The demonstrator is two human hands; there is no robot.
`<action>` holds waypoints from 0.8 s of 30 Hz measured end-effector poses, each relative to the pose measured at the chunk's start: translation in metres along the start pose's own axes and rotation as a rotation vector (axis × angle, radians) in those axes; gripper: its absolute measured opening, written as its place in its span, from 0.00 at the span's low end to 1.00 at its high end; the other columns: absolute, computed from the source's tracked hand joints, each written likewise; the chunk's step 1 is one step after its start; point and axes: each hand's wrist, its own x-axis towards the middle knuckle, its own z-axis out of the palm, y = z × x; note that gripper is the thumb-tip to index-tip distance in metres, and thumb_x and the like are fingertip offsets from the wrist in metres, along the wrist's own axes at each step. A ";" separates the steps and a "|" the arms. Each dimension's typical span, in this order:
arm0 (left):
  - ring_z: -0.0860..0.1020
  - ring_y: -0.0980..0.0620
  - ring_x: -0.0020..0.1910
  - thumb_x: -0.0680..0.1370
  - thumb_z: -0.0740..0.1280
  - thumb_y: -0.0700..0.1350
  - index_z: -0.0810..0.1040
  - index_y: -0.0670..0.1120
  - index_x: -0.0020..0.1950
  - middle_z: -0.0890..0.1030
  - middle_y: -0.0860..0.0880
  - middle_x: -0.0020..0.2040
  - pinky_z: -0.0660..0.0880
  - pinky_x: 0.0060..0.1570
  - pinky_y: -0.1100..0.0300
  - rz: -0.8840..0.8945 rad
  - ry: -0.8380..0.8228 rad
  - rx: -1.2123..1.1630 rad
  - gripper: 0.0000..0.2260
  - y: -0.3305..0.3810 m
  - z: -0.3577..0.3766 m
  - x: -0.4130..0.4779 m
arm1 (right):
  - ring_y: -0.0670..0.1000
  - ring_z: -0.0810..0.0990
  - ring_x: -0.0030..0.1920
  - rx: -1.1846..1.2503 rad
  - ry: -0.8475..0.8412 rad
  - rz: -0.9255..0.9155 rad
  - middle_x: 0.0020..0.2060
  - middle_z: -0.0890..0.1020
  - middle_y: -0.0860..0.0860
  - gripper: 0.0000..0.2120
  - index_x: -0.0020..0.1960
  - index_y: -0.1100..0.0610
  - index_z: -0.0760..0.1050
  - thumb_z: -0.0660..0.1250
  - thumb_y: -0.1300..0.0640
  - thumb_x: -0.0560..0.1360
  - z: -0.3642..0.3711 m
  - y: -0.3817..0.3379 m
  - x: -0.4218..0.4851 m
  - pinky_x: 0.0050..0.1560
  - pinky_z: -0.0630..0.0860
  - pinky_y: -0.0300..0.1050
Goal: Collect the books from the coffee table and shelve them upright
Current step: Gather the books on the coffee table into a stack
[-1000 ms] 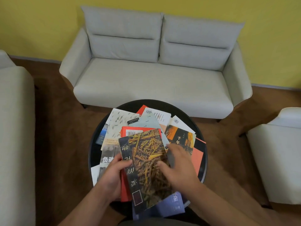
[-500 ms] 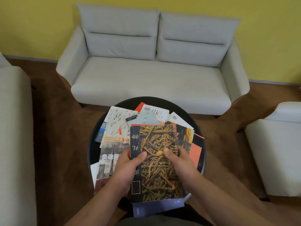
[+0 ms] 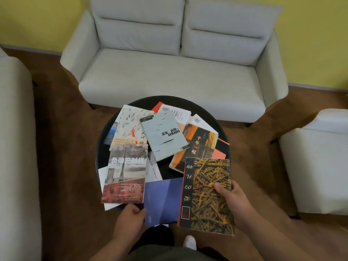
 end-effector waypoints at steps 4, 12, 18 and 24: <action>0.79 0.47 0.36 0.81 0.66 0.46 0.78 0.42 0.40 0.81 0.45 0.36 0.75 0.42 0.54 -0.132 -0.087 -0.346 0.12 -0.019 0.022 -0.007 | 0.63 0.87 0.51 0.023 -0.007 0.041 0.54 0.86 0.62 0.22 0.64 0.56 0.72 0.75 0.54 0.74 -0.021 0.024 0.002 0.58 0.81 0.66; 0.81 0.40 0.49 0.82 0.65 0.40 0.73 0.40 0.51 0.79 0.37 0.53 0.78 0.58 0.42 -0.186 0.008 -0.620 0.04 -0.037 0.050 -0.012 | 0.65 0.86 0.53 0.093 -0.089 0.071 0.57 0.84 0.63 0.29 0.67 0.57 0.70 0.77 0.54 0.70 -0.038 0.053 0.013 0.57 0.80 0.69; 0.82 0.43 0.42 0.82 0.63 0.39 0.72 0.39 0.59 0.81 0.39 0.47 0.81 0.44 0.49 -0.259 -0.250 -0.450 0.07 -0.045 0.093 -0.040 | 0.66 0.86 0.52 0.108 -0.093 0.106 0.55 0.85 0.63 0.14 0.62 0.55 0.71 0.71 0.56 0.79 -0.038 0.063 0.016 0.56 0.80 0.69; 0.77 0.43 0.62 0.78 0.70 0.51 0.70 0.43 0.68 0.76 0.44 0.63 0.75 0.59 0.51 0.127 0.252 0.071 0.23 -0.030 0.079 -0.023 | 0.66 0.86 0.52 0.110 -0.095 0.109 0.55 0.84 0.63 0.15 0.63 0.55 0.71 0.71 0.56 0.79 -0.041 0.068 0.019 0.56 0.79 0.71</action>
